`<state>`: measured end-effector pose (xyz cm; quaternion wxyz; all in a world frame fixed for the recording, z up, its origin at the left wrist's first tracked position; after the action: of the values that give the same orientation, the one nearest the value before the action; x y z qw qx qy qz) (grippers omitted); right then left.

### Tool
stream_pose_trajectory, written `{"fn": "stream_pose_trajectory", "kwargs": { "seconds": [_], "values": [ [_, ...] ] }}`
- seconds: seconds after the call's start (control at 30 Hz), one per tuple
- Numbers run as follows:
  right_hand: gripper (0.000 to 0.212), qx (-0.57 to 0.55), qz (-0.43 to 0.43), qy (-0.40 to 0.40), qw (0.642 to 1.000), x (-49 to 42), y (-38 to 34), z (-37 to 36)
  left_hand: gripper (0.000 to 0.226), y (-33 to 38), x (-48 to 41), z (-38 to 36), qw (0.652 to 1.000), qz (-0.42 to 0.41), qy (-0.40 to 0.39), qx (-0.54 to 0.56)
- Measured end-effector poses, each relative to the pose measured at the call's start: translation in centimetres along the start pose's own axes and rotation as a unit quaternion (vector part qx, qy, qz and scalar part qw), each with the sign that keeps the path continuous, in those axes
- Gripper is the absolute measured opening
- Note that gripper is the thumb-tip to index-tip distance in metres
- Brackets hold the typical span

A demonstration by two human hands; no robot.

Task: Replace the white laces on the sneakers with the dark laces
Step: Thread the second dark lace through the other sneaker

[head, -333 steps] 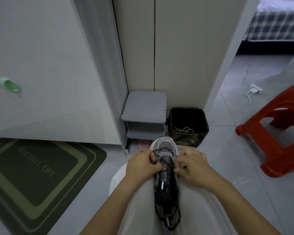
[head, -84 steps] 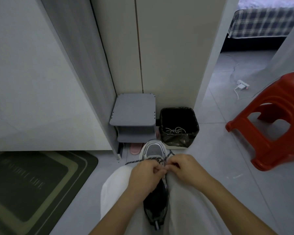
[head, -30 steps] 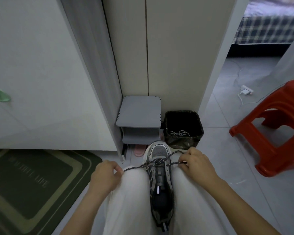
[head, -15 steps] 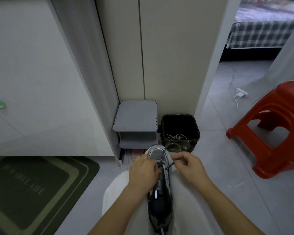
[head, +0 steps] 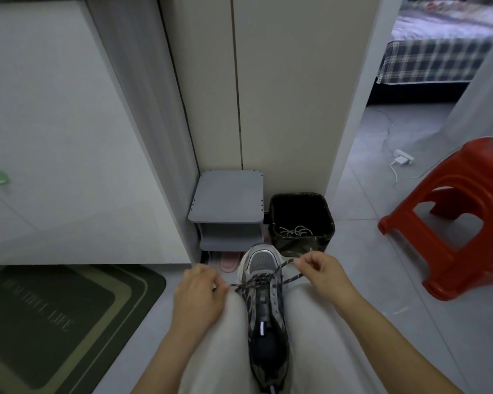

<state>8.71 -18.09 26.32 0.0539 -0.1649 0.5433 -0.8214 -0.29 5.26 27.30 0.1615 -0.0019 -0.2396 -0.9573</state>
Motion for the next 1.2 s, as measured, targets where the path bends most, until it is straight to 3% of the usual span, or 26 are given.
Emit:
{"fn": "stream_pose_trajectory", "kwargs": {
  "seconds": [0.17, 0.3, 0.37, 0.47, 0.53, 0.6, 0.73, 1.07, 1.2],
  "values": [
    [0.026, 0.193, 0.018, -0.035, 0.98, 0.0, 0.8, -1.7, 0.032, -5.3, 0.9, 1.3, 0.998, 0.055, 0.016, 0.035],
    [0.031, 0.213, 0.036, -0.042, 0.976, 0.1, 0.7, -2.4, 0.029, -9.1, 1.0, 1.8, 0.989, 0.133, 0.05, 0.038],
    [0.024, 0.209, 0.029, -0.05, 0.976, -0.1, 1.0, -2.7, 0.028, -9.9, 1.1, 1.4, 0.986, 0.155, 0.03, 0.046],
    [0.007, 0.193, 0.039, -0.056, 0.979, 0.0, 1.0, -3.5, 0.012, -8.2, 1.0, 0.3, 0.991, 0.132, -0.02, -0.024],
    [0.01, 0.189, 0.058, -0.031, 0.98, 0.2, 0.9, -3.7, 0.025, -5.8, 0.7, 0.0, 0.993, 0.1, 0.009, -0.062],
    [0.017, 0.197, 0.063, 0.001, 0.978, 0.4, 1.1, -3.5, 0.032, -2.2, 0.4, -0.4, 0.999, 0.02, 0.041, -0.025],
    [0.02, 0.197, 0.058, 0.031, 0.978, 0.7, 1.6, -3.4, 0.025, 4.3, 0.7, -3.4, 0.99, -0.138, -0.022, -0.02],
    [0.02, 0.174, 0.042, 0.076, 0.981, 1.2, 1.8, -3.3, 0.016, 6.0, -0.8, -4.3, 0.99, -0.066, -0.1, -0.074],
    [0.025, 0.171, 0.052, 0.089, 0.98, 1.6, 1.5, -3.3, 0.01, 4.8, -1.2, -3.5, 0.997, -0.026, -0.078, 0.01]
  ]
}}
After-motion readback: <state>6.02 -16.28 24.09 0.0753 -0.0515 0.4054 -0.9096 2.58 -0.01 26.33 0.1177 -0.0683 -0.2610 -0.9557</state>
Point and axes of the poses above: each hand's wrist, its own x-axis away from the middle knuckle, its own z-axis out of the back of the hand, y = z × x, the point moved 6 cm from there along -x, towards the middle knuckle, and after that the axes turned 5 degrees about -y, right-handed, at the moved point
